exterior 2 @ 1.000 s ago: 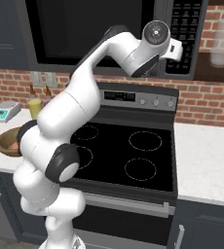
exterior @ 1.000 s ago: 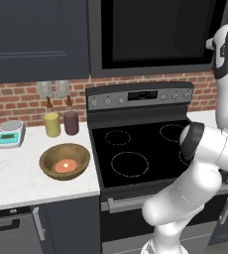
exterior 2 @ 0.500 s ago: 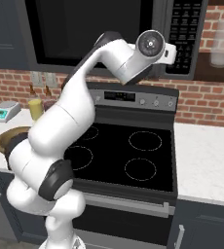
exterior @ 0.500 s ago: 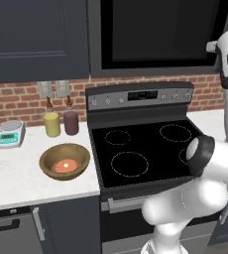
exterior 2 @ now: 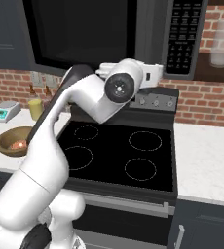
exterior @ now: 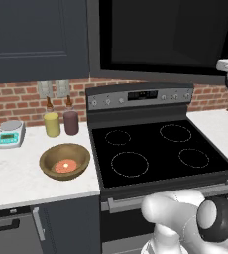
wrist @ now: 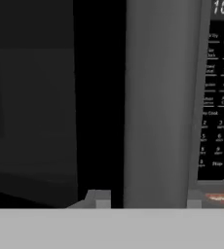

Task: Open the microwave, place the bowl with waffle inside the microwave, then close the microwave door and turn it on.

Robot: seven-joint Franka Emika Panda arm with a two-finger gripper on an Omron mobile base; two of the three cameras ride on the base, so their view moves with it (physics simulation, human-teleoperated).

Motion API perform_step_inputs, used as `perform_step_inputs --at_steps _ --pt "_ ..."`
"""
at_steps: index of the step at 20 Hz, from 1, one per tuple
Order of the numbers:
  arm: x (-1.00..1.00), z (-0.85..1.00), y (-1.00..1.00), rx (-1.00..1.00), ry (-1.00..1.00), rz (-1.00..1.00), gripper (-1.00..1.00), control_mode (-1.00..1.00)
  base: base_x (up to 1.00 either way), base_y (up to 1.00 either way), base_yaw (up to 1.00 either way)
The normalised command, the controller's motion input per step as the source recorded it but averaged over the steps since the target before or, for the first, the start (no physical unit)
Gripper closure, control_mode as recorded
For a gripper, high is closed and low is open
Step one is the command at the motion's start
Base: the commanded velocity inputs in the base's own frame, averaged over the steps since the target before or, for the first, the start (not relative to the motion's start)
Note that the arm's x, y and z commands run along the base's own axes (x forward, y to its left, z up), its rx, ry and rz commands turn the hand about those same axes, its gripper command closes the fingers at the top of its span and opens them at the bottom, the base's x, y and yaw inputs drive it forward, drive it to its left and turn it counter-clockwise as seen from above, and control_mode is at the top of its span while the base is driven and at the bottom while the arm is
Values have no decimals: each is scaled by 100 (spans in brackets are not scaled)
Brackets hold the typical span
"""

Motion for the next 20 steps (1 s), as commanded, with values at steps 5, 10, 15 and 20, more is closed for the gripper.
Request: perform_step_inputs --at_steps 5,10,15,20 --pt "-79 18 99 -8 -7 -7 100 -100 0 0 0" --pt "-64 17 100 -15 -7 -11 100 -100 0 0 0" --pt "-59 25 100 -19 -5 -14 100 -100 0 0 0" --pt "-49 20 100 -21 -12 -14 100 -100 0 0 0"
